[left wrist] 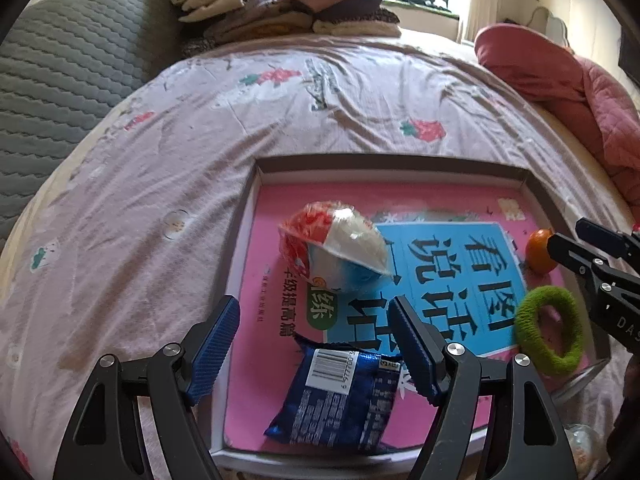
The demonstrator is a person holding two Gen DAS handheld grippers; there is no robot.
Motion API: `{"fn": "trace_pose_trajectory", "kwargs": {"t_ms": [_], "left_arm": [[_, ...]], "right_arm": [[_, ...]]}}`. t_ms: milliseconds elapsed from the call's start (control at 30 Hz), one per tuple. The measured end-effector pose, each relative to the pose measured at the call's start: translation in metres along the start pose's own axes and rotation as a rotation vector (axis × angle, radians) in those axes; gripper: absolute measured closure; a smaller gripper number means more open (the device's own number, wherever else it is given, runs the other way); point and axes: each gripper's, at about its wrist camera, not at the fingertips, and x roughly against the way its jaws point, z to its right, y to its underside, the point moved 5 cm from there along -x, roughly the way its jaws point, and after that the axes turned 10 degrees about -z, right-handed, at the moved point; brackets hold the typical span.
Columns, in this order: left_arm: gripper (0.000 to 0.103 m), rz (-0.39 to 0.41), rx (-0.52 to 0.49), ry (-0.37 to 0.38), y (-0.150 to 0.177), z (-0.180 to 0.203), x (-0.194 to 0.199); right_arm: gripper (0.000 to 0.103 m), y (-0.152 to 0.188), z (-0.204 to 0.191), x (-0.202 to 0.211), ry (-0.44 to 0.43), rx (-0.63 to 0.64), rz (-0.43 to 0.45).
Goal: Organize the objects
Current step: 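Open both tools to release the package and mandarin, then withdraw from the tray, then move the left tool toward the beige plush toy while the right tool approaches the walnut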
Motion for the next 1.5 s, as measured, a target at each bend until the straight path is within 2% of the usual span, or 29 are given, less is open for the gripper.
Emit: {"fn": "trace_pose_trajectory", "kwargs": {"t_ms": [233, 600, 767, 867, 1000, 1100, 1267, 1500], "left_arm": [[0.025, 0.046, 0.016, -0.002, 0.011, -0.001, 0.03], [0.025, 0.114, -0.011, 0.047, 0.041, 0.013, 0.082], [0.025, 0.148, -0.042, 0.03, 0.051, 0.022, 0.102], [0.025, 0.162, -0.049, 0.046, 0.057, 0.026, 0.115], [0.025, 0.184, -0.056, 0.052, 0.064, 0.027, 0.13], [0.025, 0.199, -0.056, 0.058, 0.069, 0.027, 0.141], [0.025, 0.219, -0.05, 0.069, 0.078, 0.025, 0.156], [0.025, 0.238, -0.048, 0.077, 0.089, 0.028, 0.165]], "right_arm": [[0.05, -0.002, -0.004, 0.028, -0.007, -0.003, 0.052], [0.05, 0.005, -0.013, 0.089, 0.008, 0.019, 0.153], [0.05, 0.02, -0.019, 0.125, 0.002, 0.013, 0.215], [0.05, 0.032, -0.024, 0.143, -0.012, 0.023, 0.238], [0.05, 0.042, -0.03, 0.166, 0.03, 0.041, 0.294], [0.049, 0.047, -0.032, 0.183, 0.011, 0.039, 0.326], [0.047, 0.055, -0.039, 0.199, 0.019, 0.048, 0.362], [0.047, 0.072, -0.049, 0.202, 0.019, 0.063, 0.366]]}}
